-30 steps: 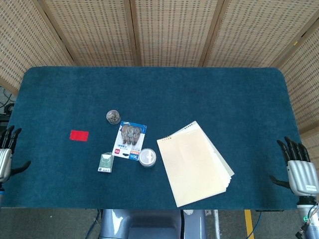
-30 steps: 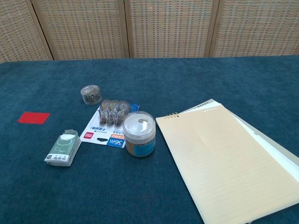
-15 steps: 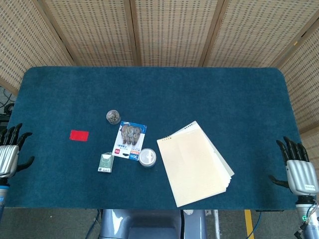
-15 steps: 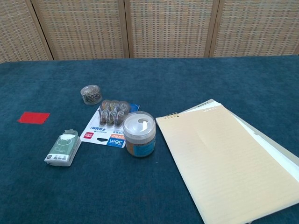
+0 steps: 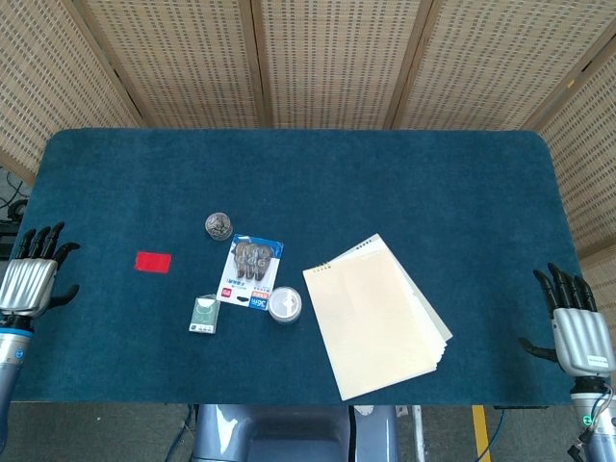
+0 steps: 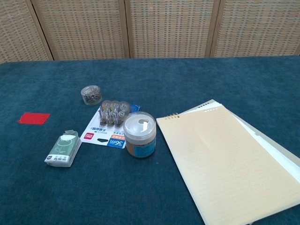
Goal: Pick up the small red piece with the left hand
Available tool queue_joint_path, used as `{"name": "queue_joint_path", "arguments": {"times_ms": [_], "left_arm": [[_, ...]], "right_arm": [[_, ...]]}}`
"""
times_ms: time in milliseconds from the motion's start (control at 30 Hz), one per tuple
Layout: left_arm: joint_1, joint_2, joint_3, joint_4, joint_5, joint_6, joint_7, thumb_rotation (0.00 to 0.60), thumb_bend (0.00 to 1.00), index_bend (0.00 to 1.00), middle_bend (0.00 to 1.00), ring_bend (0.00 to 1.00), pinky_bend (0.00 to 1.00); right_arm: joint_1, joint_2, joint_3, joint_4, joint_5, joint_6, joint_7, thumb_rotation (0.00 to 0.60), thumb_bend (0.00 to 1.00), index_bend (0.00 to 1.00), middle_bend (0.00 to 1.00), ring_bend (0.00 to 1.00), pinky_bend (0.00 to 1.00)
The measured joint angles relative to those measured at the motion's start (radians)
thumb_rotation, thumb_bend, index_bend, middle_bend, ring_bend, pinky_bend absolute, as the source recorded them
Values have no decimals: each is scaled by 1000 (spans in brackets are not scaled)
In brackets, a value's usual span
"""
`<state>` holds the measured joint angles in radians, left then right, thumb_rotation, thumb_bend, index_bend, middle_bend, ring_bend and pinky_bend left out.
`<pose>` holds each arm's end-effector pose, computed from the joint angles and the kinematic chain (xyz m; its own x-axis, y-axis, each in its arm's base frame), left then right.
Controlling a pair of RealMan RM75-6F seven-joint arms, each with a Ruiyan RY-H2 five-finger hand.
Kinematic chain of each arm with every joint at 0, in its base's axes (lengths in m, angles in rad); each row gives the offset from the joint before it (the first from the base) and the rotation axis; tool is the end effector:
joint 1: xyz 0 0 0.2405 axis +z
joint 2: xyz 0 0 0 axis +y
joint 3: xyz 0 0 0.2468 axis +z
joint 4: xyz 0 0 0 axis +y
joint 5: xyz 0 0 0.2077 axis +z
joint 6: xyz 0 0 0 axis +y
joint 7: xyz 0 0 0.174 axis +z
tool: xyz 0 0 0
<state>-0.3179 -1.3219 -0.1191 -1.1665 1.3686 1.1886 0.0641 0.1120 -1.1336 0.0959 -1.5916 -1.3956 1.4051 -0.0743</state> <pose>-0.3463 0.3090 0.1244 0.6199 0.0835 0.7802 0.7837 -0.0177 -0.6208 -0.3158 -0.2276 0.1565 0.4498 -0.0298 0.8926 -0.8901 0.0670 0.4507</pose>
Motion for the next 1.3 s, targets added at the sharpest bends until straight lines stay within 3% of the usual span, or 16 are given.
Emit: {"name": "queue_joint_path", "arguments": {"times_ms": [67, 200, 300, 1300], "left_arm": [[-8, -17, 0, 29, 4, -4, -8, 600, 199, 216, 0, 0, 0], [-22, -53, 3, 88, 11, -12, -31, 600, 199, 55, 0, 0, 0], [-26, -71, 5, 114, 9, -17, -34, 600, 190, 0, 0, 0, 0], [-137, -186, -8, 262, -31, -149, 46, 600, 171, 0, 0, 0, 0]], "right_arm": [[1, -1, 1, 1, 1, -1, 0, 600, 53, 0, 0, 0, 0], [1, -2, 0, 3, 0, -1, 2, 600, 53, 0, 0, 0, 0], [0, -2, 0, 5, -2, 1, 5, 600, 53, 0, 0, 0, 0], [6, -3, -1, 6, 4, -13, 3, 600, 53, 0, 0, 0, 0]]}}
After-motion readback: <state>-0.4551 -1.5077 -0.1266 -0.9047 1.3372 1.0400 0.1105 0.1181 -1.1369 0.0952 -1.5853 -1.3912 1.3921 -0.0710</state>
